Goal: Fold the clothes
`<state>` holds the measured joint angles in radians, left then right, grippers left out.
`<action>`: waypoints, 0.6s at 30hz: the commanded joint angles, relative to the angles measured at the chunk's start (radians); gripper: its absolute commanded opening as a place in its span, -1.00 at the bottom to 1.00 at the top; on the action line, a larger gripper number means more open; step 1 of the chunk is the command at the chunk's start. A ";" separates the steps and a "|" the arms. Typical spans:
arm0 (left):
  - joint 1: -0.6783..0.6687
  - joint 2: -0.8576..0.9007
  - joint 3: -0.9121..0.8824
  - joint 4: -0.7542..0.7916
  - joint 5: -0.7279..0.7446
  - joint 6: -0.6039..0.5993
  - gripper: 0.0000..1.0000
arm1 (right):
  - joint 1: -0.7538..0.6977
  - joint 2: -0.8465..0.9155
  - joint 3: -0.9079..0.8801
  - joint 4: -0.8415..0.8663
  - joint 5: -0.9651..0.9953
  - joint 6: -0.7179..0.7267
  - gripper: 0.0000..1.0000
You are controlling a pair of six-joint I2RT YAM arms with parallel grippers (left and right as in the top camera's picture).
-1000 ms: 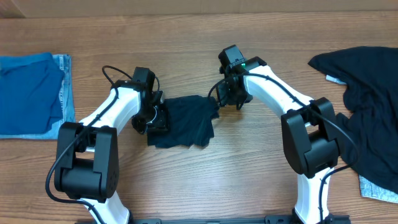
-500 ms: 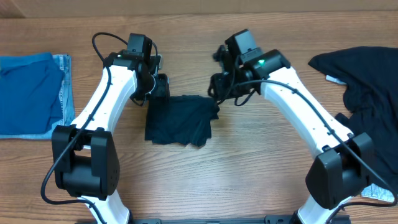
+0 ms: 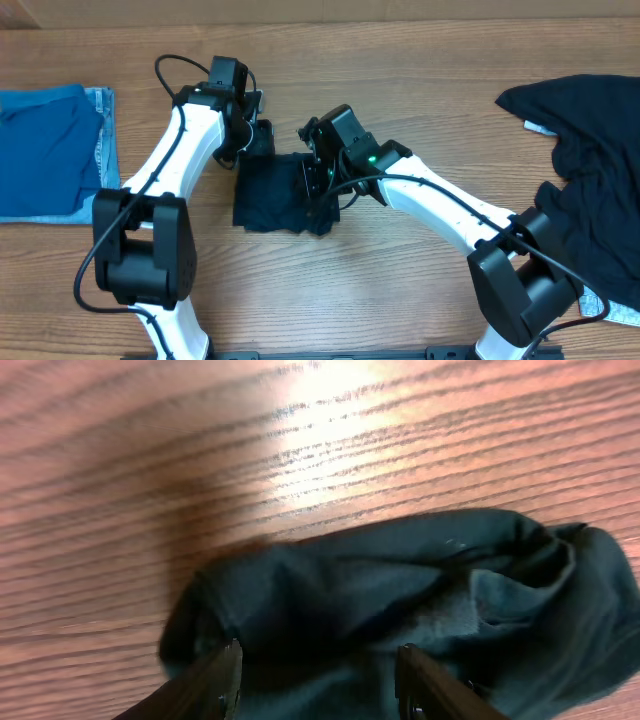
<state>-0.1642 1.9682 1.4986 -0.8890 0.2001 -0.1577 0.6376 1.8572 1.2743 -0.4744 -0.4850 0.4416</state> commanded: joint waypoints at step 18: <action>-0.001 0.101 -0.010 0.017 0.018 0.001 0.08 | 0.066 0.220 -0.025 0.208 -0.112 0.140 -0.86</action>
<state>-0.1642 2.0575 1.4975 -0.8818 0.2100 -0.1577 0.6960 2.0254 1.2537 -0.2916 -0.5701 0.5507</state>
